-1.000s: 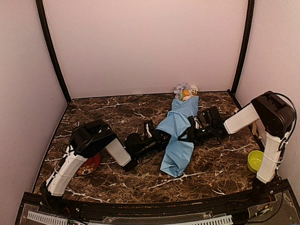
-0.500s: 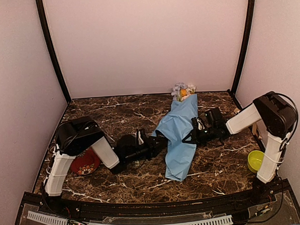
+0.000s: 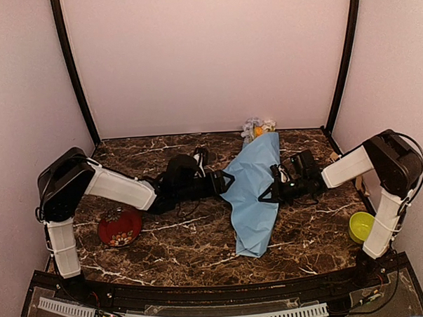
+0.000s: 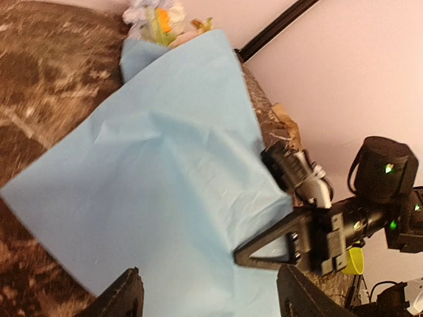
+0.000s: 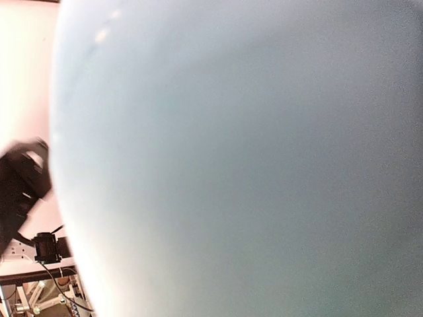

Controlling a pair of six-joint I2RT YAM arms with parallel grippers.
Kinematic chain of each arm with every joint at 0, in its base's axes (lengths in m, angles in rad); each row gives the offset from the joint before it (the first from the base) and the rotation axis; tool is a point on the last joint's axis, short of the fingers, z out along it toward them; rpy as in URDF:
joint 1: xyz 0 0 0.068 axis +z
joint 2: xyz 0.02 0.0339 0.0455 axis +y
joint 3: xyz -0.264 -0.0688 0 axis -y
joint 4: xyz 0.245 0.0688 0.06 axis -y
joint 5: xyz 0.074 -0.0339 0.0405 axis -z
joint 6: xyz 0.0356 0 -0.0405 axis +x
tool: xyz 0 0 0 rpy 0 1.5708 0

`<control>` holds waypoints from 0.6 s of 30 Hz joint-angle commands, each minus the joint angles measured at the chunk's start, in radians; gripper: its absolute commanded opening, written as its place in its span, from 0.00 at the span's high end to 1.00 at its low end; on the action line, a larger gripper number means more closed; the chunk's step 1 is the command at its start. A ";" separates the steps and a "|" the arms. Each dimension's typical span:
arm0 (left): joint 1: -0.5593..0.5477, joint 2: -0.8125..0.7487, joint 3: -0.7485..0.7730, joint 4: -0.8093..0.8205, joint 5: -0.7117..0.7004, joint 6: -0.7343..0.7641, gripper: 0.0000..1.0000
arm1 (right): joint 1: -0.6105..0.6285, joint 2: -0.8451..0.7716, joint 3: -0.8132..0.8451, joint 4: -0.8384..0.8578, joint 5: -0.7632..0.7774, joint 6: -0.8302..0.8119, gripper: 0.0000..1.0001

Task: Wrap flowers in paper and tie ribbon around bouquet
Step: Adjust the corner of the folded wrapping paper at the center of the board.

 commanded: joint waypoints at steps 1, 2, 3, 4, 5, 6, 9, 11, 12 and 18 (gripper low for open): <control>0.055 0.037 0.169 -0.224 0.068 0.234 0.27 | -0.006 -0.025 0.009 -0.012 -0.052 -0.031 0.97; 0.067 0.066 0.201 -0.246 0.095 0.231 0.26 | -0.005 -0.021 0.010 -0.014 -0.070 -0.031 0.96; 0.073 0.094 0.235 -0.266 0.121 0.241 0.25 | -0.004 -0.014 0.011 -0.022 -0.085 -0.034 0.96; 0.071 0.120 0.273 -0.294 0.144 0.268 0.25 | -0.004 -0.008 0.013 -0.031 -0.097 -0.041 0.96; 0.065 0.144 0.309 -0.330 0.155 0.305 0.25 | -0.004 -0.007 0.011 -0.043 -0.105 -0.054 0.96; 0.029 0.195 0.389 -0.443 0.151 0.416 0.25 | -0.004 -0.013 0.003 -0.092 -0.126 -0.096 0.95; -0.012 0.227 0.421 -0.508 0.119 0.530 0.25 | -0.005 -0.028 -0.002 -0.149 -0.133 -0.139 0.92; -0.016 0.248 0.425 -0.539 0.124 0.530 0.25 | -0.006 -0.036 0.001 -0.173 -0.121 -0.156 0.89; -0.016 0.256 0.424 -0.552 0.120 0.525 0.25 | -0.005 -0.038 0.007 -0.185 -0.115 -0.163 0.88; -0.016 0.278 0.391 -0.601 0.113 0.529 0.25 | -0.011 -0.077 0.043 -0.300 -0.027 -0.186 0.75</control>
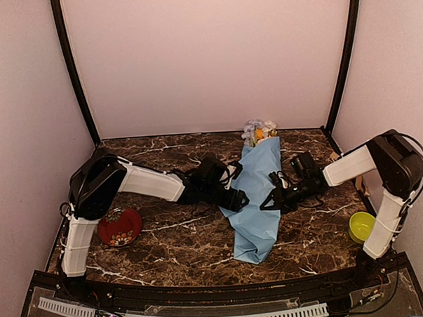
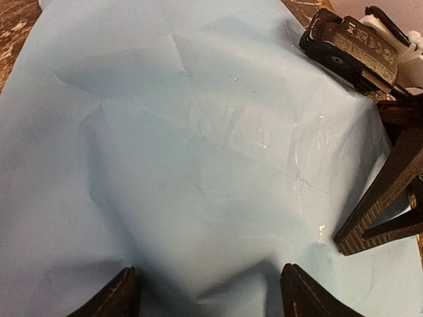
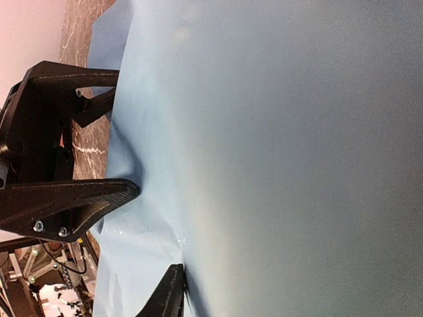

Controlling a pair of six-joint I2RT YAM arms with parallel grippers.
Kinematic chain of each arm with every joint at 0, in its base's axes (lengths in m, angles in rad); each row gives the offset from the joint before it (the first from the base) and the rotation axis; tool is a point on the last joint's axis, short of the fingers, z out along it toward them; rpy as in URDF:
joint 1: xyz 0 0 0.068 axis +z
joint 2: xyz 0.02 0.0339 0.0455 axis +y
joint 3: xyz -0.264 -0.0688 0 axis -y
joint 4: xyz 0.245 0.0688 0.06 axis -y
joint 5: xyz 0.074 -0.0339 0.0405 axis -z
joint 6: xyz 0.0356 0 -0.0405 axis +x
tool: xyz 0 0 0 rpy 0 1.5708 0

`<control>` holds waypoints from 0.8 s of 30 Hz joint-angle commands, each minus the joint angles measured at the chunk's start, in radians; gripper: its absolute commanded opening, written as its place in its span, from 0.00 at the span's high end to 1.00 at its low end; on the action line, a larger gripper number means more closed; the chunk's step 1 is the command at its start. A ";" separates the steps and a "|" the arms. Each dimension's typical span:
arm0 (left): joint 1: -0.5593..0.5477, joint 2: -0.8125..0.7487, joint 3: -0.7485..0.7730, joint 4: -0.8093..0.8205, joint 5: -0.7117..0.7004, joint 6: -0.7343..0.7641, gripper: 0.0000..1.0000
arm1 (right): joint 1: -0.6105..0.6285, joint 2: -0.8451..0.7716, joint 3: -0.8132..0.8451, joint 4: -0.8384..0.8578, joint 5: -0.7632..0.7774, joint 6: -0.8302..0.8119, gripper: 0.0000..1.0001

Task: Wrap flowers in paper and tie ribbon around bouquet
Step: Adjust the corner of the folded wrapping paper at the center of the board, then place the folded bouquet at the center of the board.

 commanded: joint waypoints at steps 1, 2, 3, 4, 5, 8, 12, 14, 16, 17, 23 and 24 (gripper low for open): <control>0.014 0.012 -0.032 -0.136 0.007 0.033 0.25 | -0.010 -0.076 0.044 -0.136 0.083 -0.049 0.73; 0.014 0.012 -0.038 -0.138 0.009 0.031 0.25 | -0.013 -0.095 0.059 -0.181 0.133 -0.059 0.72; 0.014 0.011 -0.047 -0.140 0.010 0.029 0.25 | -0.016 -0.115 0.077 -0.227 0.177 -0.070 0.71; 0.014 0.011 -0.053 -0.142 0.010 0.029 0.25 | -0.021 -0.136 0.096 -0.293 0.215 -0.079 0.70; 0.015 0.012 -0.059 -0.140 0.015 0.027 0.25 | -0.028 -0.159 0.115 -0.337 0.255 -0.084 0.69; 0.021 0.013 -0.072 -0.122 0.037 0.025 0.26 | -0.083 -0.240 0.160 -0.450 0.368 -0.080 0.64; 0.034 0.025 -0.074 -0.111 0.071 0.021 0.26 | -0.189 -0.316 0.221 -0.559 0.541 -0.063 0.57; 0.037 0.028 -0.075 -0.109 0.084 0.023 0.26 | -0.245 -0.329 0.251 -0.585 0.620 -0.060 0.49; 0.037 0.027 -0.075 -0.106 0.096 0.029 0.26 | -0.315 -0.306 0.299 -0.612 0.732 -0.074 0.45; 0.037 0.027 -0.075 -0.104 0.101 0.033 0.26 | -0.346 -0.269 0.323 -0.626 0.795 -0.081 0.45; 0.037 0.033 -0.076 -0.094 0.137 0.062 0.26 | -0.445 -0.033 0.577 -0.616 0.896 -0.213 0.44; 0.037 0.034 -0.074 -0.096 0.140 0.065 0.26 | -0.447 0.008 0.628 -0.610 0.894 -0.254 0.42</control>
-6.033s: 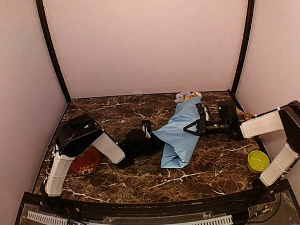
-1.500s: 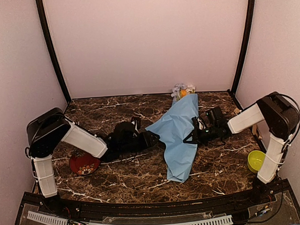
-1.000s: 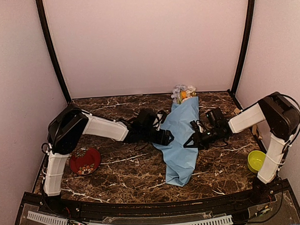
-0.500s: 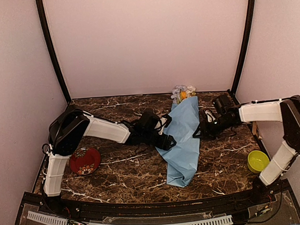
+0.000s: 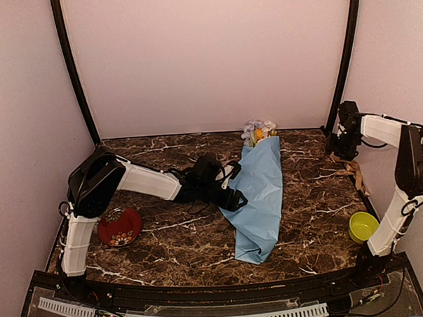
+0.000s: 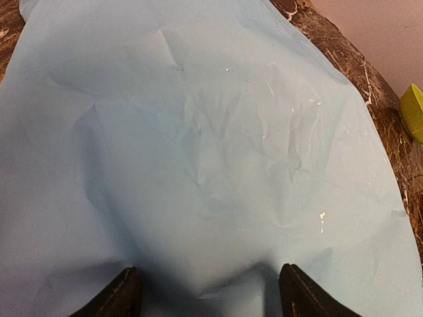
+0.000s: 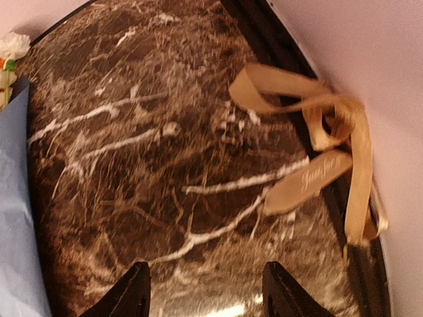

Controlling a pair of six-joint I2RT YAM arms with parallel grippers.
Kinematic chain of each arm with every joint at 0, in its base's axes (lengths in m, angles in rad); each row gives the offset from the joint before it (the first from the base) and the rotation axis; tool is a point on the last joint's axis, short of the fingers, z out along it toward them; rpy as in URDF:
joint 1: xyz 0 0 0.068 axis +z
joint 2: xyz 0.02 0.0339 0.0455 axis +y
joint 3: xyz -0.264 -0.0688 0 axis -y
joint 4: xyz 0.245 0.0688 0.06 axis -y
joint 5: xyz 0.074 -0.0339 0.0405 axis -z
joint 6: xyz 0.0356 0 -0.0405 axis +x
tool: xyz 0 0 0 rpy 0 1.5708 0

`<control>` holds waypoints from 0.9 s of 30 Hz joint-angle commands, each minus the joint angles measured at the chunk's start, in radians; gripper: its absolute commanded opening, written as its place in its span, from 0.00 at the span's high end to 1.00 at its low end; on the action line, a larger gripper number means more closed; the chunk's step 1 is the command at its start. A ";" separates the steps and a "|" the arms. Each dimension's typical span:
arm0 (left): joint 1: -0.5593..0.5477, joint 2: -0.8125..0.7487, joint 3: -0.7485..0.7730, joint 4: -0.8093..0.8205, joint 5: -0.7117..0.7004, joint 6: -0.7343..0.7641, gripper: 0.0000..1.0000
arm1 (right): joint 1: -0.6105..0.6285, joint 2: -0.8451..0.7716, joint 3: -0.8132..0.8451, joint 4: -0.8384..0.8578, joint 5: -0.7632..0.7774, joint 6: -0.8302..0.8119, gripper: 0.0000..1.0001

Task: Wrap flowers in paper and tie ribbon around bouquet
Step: Place the folded bouquet at the center of the board.

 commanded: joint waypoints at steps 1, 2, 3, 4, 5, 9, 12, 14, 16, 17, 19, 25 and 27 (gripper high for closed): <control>0.008 0.036 -0.044 -0.134 0.033 0.017 0.26 | -0.017 0.175 0.210 -0.016 0.103 -0.175 0.39; 0.008 0.036 -0.044 -0.136 0.036 0.019 0.26 | -0.022 0.222 0.266 -0.029 0.100 -0.205 0.37; 0.008 0.036 -0.045 -0.136 0.040 0.019 0.26 | -0.032 0.263 0.311 -0.039 0.093 -0.231 0.33; 0.008 0.038 -0.043 -0.138 0.046 0.018 0.26 | -0.043 0.303 0.355 -0.046 0.085 -0.246 0.30; 0.008 0.039 -0.042 -0.139 0.053 0.020 0.26 | -0.057 0.337 0.394 -0.053 0.070 -0.259 0.27; 0.011 0.044 -0.038 -0.146 0.060 0.021 0.26 | -0.110 0.458 0.504 -0.092 0.017 -0.289 0.20; 0.012 0.045 -0.035 -0.149 0.072 0.022 0.26 | -0.135 0.525 0.536 -0.103 -0.001 -0.322 0.20; 0.014 0.048 -0.034 -0.148 0.080 0.022 0.27 | -0.139 0.559 0.543 -0.095 -0.017 -0.355 0.20; 0.016 0.051 -0.034 -0.149 0.083 0.019 0.26 | -0.139 0.592 0.555 -0.090 -0.053 -0.392 0.22; 0.017 0.053 -0.032 -0.150 0.085 0.017 0.27 | -0.139 0.606 0.561 -0.087 -0.061 -0.408 0.24; 0.017 0.055 -0.029 -0.151 0.087 0.014 0.27 | -0.139 0.629 0.566 -0.078 -0.069 -0.439 0.30; 0.017 0.057 -0.026 -0.151 0.084 0.010 0.27 | -0.139 0.639 0.548 -0.064 -0.077 -0.438 0.80; 0.017 0.058 -0.024 -0.153 0.085 0.011 0.27 | -0.139 0.614 0.525 -0.041 -0.087 -0.437 0.92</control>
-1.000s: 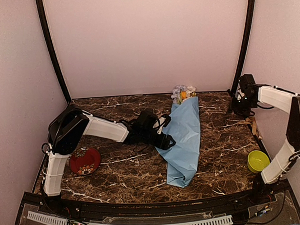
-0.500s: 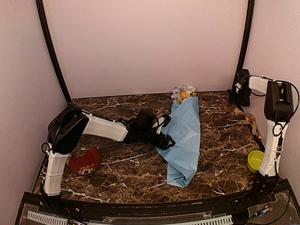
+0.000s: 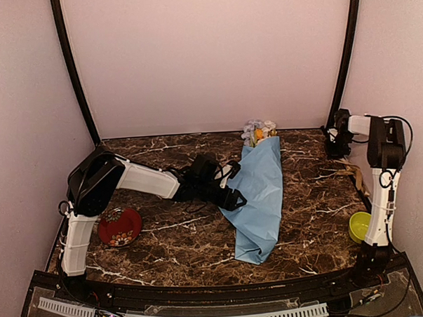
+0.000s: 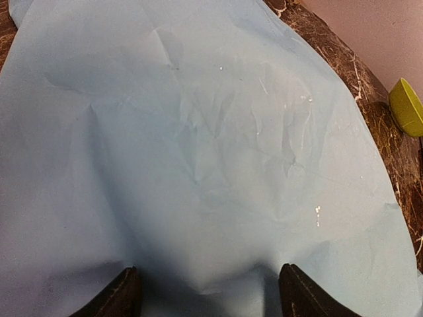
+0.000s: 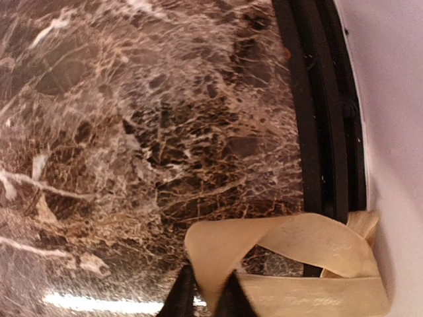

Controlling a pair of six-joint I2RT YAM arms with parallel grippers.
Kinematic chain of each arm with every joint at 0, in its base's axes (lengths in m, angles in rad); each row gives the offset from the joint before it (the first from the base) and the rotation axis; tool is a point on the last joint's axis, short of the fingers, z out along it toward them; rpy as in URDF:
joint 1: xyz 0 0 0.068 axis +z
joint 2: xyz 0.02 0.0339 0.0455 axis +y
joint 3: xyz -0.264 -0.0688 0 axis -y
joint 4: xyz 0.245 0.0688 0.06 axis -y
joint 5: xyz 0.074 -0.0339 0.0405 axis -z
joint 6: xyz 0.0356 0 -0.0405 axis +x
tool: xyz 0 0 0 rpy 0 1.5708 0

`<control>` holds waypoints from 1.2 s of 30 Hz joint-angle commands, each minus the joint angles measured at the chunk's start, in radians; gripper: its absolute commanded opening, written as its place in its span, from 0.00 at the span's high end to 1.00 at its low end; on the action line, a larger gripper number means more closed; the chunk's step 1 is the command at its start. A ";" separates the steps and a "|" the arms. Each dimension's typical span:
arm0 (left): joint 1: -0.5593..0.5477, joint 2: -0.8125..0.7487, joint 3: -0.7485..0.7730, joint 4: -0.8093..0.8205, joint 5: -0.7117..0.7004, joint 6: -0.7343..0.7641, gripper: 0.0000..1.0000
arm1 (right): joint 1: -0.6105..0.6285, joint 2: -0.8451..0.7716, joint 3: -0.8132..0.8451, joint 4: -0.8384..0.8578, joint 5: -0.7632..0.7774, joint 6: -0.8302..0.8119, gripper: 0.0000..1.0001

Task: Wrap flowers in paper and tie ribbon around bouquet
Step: Place the folded bouquet at the center of the board, then pick up the ribbon from the corner of the board, then place the folded bouquet with the ribbon.

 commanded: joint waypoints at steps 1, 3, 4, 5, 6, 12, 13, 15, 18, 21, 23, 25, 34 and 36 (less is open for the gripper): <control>0.000 0.057 -0.024 -0.152 0.013 -0.016 0.27 | 0.003 -0.026 -0.031 0.038 -0.023 -0.019 1.00; 0.000 0.059 -0.025 -0.152 0.016 -0.016 0.27 | 0.003 -0.050 -0.021 0.036 -0.020 -0.018 1.00; 0.000 0.060 -0.024 -0.153 0.018 -0.016 0.27 | 0.002 -0.062 -0.009 0.027 -0.023 -0.017 1.00; 0.001 0.061 -0.024 -0.152 0.018 -0.016 0.27 | 0.006 -0.079 0.012 0.013 -0.040 -0.012 1.00; 0.002 0.060 -0.023 -0.152 0.020 -0.016 0.27 | 0.007 -0.101 0.023 0.001 -0.056 -0.006 1.00; 0.003 0.073 -0.011 -0.162 0.027 -0.017 0.27 | 0.036 -0.396 0.063 0.054 -0.348 0.067 1.00; 0.003 0.074 -0.010 -0.163 0.028 -0.018 0.27 | 0.040 -0.457 0.069 0.078 -0.418 0.092 1.00; 0.004 0.077 -0.009 -0.163 0.032 -0.020 0.27 | 0.044 -0.574 0.066 0.162 -0.549 0.156 1.00; 0.004 0.079 -0.009 -0.162 0.034 -0.026 0.27 | 0.057 -0.761 -0.002 0.354 -0.711 0.271 1.00; 0.005 0.081 -0.012 -0.161 0.034 -0.034 0.27 | 0.085 -0.920 -0.111 0.586 -0.812 0.371 1.00; 0.005 0.081 -0.012 -0.162 0.034 -0.037 0.27 | 0.098 -1.008 -0.170 0.693 -0.875 0.440 1.00; 0.005 0.082 -0.014 -0.161 0.033 -0.041 0.27 | 0.107 -1.081 -0.203 0.741 -0.907 0.488 1.00; 0.006 0.084 -0.019 -0.156 0.037 -0.060 0.27 | 0.118 -1.282 -0.397 0.534 -0.830 0.451 1.00; 0.008 0.083 -0.019 -0.155 0.036 -0.063 0.27 | 0.118 -1.307 -0.502 0.455 -0.764 0.451 1.00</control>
